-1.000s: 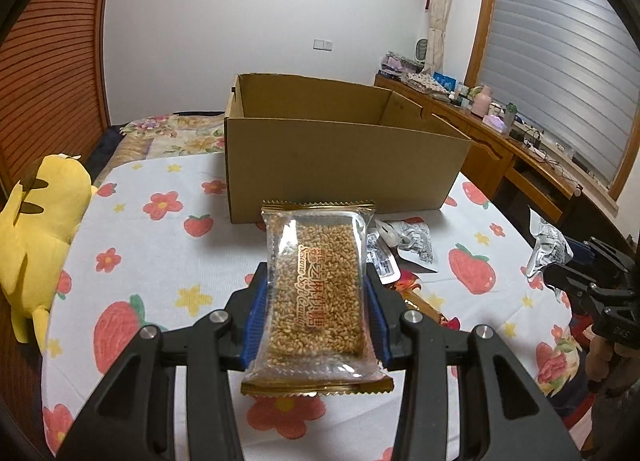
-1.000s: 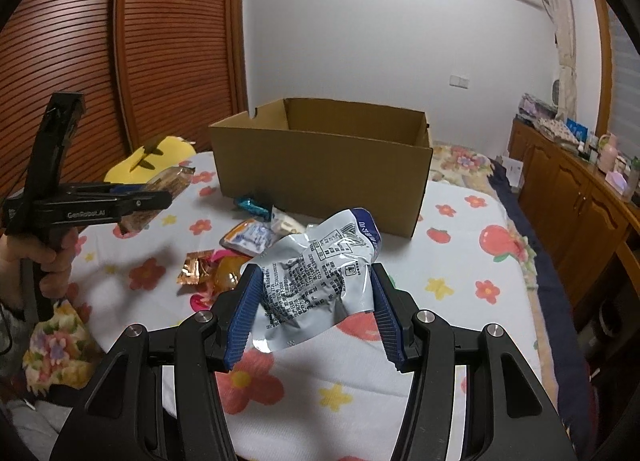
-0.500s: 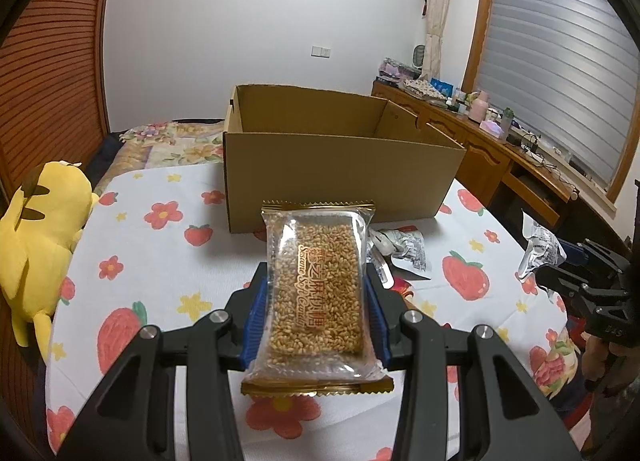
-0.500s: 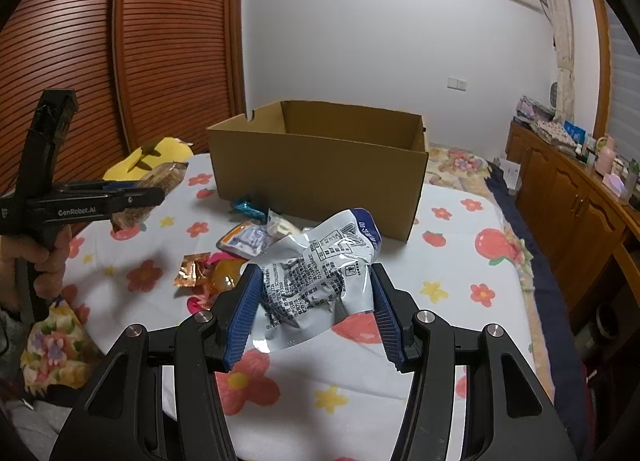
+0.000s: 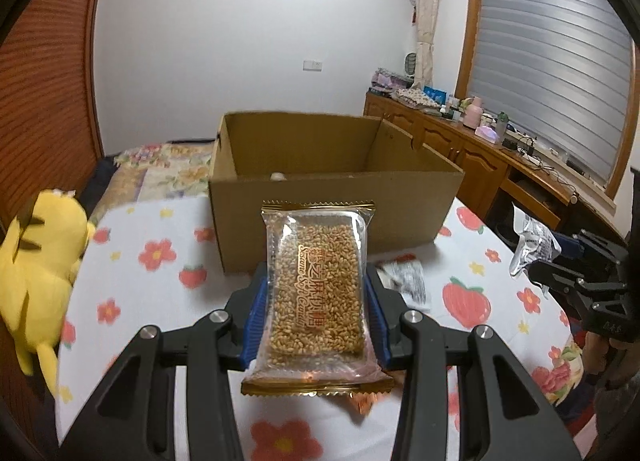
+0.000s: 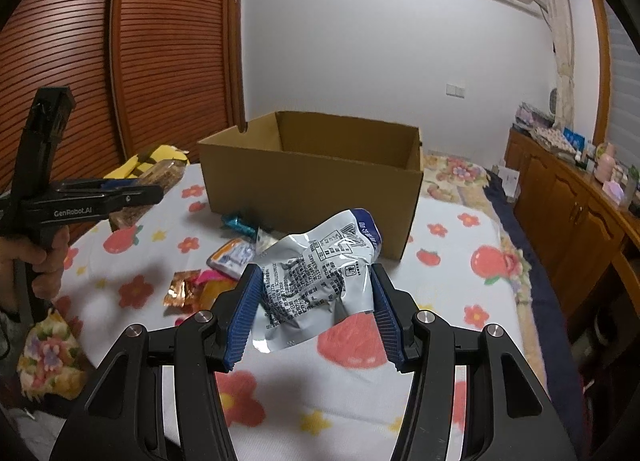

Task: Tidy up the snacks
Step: 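Carry both snacks over the box and open both tools to drop them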

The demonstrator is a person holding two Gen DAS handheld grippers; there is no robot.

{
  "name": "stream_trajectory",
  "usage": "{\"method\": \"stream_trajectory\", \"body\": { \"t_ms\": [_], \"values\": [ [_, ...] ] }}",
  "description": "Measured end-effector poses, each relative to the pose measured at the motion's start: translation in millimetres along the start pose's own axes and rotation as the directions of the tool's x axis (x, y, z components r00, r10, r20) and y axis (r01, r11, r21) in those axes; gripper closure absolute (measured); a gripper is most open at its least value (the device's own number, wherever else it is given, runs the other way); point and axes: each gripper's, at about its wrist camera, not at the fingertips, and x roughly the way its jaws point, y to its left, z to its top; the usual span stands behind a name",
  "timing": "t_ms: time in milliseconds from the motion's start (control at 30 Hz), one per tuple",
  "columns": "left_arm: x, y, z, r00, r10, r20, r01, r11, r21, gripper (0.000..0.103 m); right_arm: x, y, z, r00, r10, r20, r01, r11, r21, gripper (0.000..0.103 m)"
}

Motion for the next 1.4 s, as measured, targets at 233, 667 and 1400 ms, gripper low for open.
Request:
{"method": "stream_trajectory", "body": {
  "t_ms": [233,667,1400],
  "values": [
    [20,7,43,0.999,-0.007,0.049,0.008,1.000,-0.008,0.061,15,-7,41,0.999,0.000,0.054,0.002,0.999,-0.040,0.048],
    [81,31,98,0.999,-0.008,0.053,0.008,1.000,-0.015,0.061,87,-37,102,0.996,0.025,0.091,-0.022,0.999,-0.033,0.048],
    [126,31,102,1.000,0.014,0.025,-0.014,1.000,0.006,0.040,153,-44,101,0.999,0.039,0.013,-0.039,0.999,-0.020,0.039]
  ]
}}
